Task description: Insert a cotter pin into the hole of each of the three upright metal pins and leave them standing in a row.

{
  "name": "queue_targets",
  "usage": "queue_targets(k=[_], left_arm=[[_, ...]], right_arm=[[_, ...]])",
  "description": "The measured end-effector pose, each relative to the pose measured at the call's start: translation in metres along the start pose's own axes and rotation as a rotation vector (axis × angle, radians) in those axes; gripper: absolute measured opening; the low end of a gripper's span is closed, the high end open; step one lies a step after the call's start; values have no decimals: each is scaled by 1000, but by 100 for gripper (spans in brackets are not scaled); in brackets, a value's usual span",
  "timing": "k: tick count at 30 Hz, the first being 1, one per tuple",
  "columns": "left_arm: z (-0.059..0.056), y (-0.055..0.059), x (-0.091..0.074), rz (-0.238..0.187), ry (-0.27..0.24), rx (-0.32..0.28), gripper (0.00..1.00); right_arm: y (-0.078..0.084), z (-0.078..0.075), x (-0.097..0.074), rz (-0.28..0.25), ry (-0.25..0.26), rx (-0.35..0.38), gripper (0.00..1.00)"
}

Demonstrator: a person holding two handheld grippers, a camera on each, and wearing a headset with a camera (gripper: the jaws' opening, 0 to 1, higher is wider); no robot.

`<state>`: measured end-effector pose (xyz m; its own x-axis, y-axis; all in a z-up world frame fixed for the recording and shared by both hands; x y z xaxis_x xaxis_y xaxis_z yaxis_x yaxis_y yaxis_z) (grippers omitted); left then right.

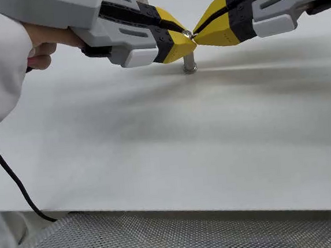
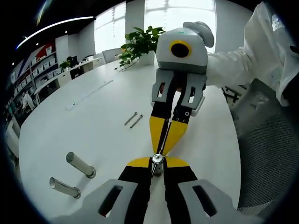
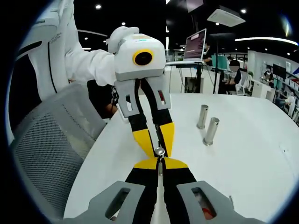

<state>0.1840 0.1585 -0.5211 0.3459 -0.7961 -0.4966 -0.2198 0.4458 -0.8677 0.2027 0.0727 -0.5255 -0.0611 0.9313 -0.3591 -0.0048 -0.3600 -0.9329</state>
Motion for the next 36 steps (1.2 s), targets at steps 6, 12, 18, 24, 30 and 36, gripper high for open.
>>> queue_targets(k=[6,12,18,24,30,36], left_arm=[[1,0,1,-2,-11,10,7],[4,0,-1,-12,-32,16,22],[4,0,-9,-32,-58,28,27],[1,-1,-19,-82,-56,10,45],[-1,7,-31,-113,-84,-26,73],[-3,22,-44,-146,-112,-90,83]], right_arm=[[0,-1,0,7,9,-17,0],[3,-2,1,29,22,-15,8],[1,-5,0,35,46,-7,18],[-2,-3,1,54,62,-5,20],[-5,2,1,62,84,20,21],[-7,5,4,92,100,45,22]])
Point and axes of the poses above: the centre of the closed fingertips' face, and the gripper's own axes: x roughly forward along the fingers, z roughly to its left, y roughly out of its underside, the point moved 6 cm from there along -x, roughly backward along the fingers, and after that the axes turned 9 degrees about -z, right-handed, at the moved point
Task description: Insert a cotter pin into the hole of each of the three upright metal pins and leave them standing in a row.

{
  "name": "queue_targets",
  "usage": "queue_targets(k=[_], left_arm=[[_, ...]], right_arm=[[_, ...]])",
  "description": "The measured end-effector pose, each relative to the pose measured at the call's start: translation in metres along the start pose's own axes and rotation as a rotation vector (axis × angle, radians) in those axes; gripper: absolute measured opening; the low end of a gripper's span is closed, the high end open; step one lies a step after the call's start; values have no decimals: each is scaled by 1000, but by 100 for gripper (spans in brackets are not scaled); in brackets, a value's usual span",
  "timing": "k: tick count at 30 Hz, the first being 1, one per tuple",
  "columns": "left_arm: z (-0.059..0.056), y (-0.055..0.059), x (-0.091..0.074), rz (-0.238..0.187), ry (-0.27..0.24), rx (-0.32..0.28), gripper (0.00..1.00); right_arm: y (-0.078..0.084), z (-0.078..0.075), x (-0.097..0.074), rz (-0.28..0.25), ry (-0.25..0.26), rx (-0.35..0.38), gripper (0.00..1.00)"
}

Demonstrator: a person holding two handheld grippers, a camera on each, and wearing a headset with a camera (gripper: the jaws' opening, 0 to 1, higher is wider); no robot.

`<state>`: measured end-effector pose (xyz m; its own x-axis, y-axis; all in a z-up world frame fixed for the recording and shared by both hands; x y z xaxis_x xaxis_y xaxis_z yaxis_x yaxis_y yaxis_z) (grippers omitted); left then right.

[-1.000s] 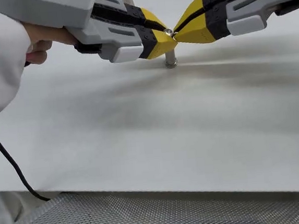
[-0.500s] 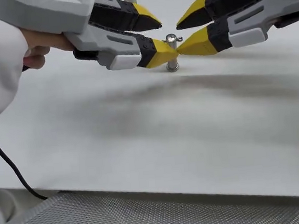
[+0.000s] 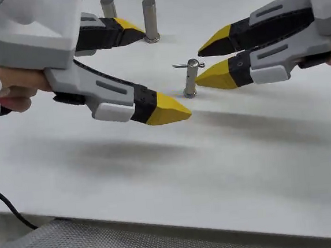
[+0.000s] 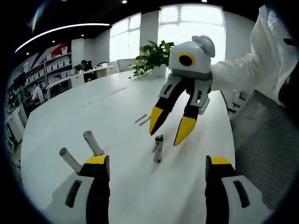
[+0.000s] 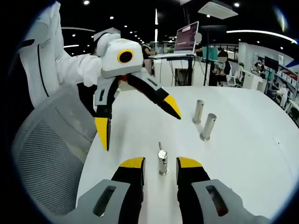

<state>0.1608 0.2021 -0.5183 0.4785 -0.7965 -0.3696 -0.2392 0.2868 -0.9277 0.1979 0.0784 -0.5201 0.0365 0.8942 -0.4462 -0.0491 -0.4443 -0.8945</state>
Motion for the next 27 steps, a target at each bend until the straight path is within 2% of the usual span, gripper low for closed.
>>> queue_targets(k=[2,4,14,17,22,24,27], left_arm=[[2,4,-6,-14,-30,-21,86],[3,5,-12,-48,-58,-30,98],[-4,21,-42,-64,-70,-65,99],[-8,22,-48,-67,-69,-68,99],[-14,22,-59,-46,-80,-71,97],[-14,19,-62,-57,-97,-79,97],[-14,16,-67,-74,-127,-98,97]], right_arm=[[-1,2,2,10,0,7,22],[-2,3,6,21,0,3,22],[1,6,17,85,14,-13,18],[2,5,19,100,23,-13,16],[2,5,20,129,25,-20,11],[2,4,20,147,29,-39,5],[0,5,19,153,16,-32,5]])
Point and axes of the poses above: the centre of the closed fingertips' face, and the gripper's own axes: x roughly forward along the fingers, z roughly to its left, y roughly out of its underside, the point moved 6 cm from there along -x, roughly backward along the fingers, and after that the axes turned 9 degrees about -z, right-handed, at the moved point
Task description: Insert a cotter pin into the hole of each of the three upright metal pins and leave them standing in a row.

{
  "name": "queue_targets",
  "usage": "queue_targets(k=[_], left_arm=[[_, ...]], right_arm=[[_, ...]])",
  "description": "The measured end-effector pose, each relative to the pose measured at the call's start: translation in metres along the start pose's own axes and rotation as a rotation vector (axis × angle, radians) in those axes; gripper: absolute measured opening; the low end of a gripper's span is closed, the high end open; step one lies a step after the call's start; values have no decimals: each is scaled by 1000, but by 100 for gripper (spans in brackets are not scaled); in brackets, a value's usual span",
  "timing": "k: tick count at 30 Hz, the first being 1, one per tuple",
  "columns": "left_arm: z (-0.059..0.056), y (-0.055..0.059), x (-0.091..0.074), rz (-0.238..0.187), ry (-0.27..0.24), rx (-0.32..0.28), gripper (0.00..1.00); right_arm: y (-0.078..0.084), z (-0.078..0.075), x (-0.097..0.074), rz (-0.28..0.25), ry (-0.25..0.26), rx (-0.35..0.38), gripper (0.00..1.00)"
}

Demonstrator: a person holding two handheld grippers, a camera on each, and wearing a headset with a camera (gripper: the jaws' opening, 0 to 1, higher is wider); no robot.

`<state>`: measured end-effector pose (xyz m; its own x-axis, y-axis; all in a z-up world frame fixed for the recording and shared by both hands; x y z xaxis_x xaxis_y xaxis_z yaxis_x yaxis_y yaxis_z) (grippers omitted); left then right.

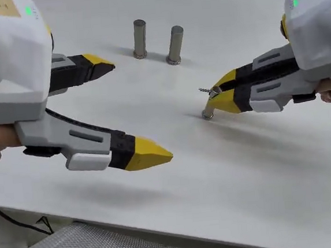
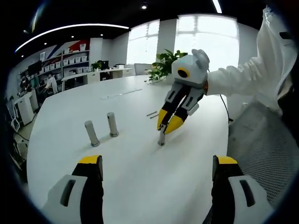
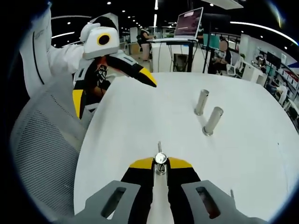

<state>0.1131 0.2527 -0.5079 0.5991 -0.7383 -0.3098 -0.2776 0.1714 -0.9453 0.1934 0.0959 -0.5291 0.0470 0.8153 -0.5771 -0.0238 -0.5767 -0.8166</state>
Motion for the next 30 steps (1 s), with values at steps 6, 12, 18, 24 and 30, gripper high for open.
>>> queue_targets(k=[6,12,18,24,30], left_arm=[[-2,-9,-9,-20,-44,-16,97],[-7,-11,-16,-24,-68,-29,97],[-17,-14,-25,-25,-88,-37,96],[-18,-13,-30,-31,-121,-44,95],[-22,-15,-34,-43,-172,-57,95]], right_arm=[[-3,8,-2,32,-21,-52,4],[-11,9,-5,33,-30,-58,4],[-24,-3,-1,-1,-7,-77,4],[-29,-11,7,-12,-23,-98,4],[-24,-18,17,3,-37,-113,4]])
Point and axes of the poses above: the centre of the closed fingertips' face, and the gripper's own axes: x roughly forward along the fingers, z roughly to its left, y roughly out of its underside, the point moved 6 cm from there along -x, roughly backward along the fingers, and after that the axes turned 9 degrees about -z, right-handed, at the moved point
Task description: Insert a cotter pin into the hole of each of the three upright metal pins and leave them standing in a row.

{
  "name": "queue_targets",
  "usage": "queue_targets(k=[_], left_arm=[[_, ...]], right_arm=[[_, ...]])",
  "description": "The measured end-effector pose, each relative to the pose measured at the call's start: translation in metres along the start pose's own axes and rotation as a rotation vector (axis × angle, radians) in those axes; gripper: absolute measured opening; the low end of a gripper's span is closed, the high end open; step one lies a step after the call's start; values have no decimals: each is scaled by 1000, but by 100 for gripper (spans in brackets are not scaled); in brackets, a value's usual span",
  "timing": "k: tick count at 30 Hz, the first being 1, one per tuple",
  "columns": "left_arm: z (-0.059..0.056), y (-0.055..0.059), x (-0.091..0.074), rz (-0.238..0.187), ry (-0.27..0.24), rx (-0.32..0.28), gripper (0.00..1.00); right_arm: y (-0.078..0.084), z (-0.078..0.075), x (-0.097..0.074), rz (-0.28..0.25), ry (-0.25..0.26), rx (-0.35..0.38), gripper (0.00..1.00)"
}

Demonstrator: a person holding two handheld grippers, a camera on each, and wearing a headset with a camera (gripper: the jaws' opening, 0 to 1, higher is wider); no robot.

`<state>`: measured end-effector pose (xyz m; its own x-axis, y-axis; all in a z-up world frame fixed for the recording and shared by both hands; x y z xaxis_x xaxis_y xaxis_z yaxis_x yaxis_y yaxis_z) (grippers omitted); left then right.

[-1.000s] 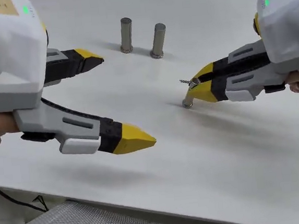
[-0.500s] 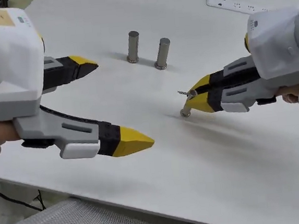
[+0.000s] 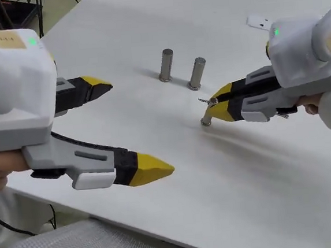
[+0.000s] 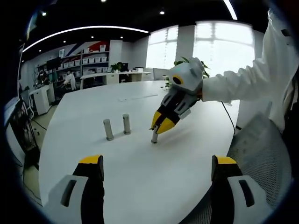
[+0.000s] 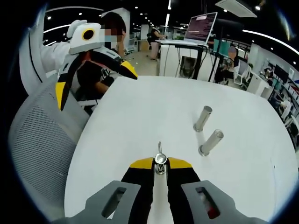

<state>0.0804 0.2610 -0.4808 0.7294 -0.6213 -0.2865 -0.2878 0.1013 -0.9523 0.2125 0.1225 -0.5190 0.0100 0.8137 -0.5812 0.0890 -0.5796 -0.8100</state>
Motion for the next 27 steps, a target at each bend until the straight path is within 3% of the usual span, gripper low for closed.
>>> queue_targets(k=[13,27], left_arm=[[1,5,-6,2,-49,-4,94],[3,-2,-10,-24,-79,-4,92]], right_arm=[[3,-6,9,-4,-7,1,4],[-2,-10,8,-31,7,13,8]])
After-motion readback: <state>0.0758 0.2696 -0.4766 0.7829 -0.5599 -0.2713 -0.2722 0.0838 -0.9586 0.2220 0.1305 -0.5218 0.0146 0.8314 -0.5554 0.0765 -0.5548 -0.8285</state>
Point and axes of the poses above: the centre of the closed fingertips' face, and the gripper's own axes: x roughly forward along the fingers, z roughly to its left, y roughly out of its underside, the point moved 6 cm from there along -x, roughly backward along the fingers, and after that the axes turned 9 degrees about -z, right-handed, at the moved point
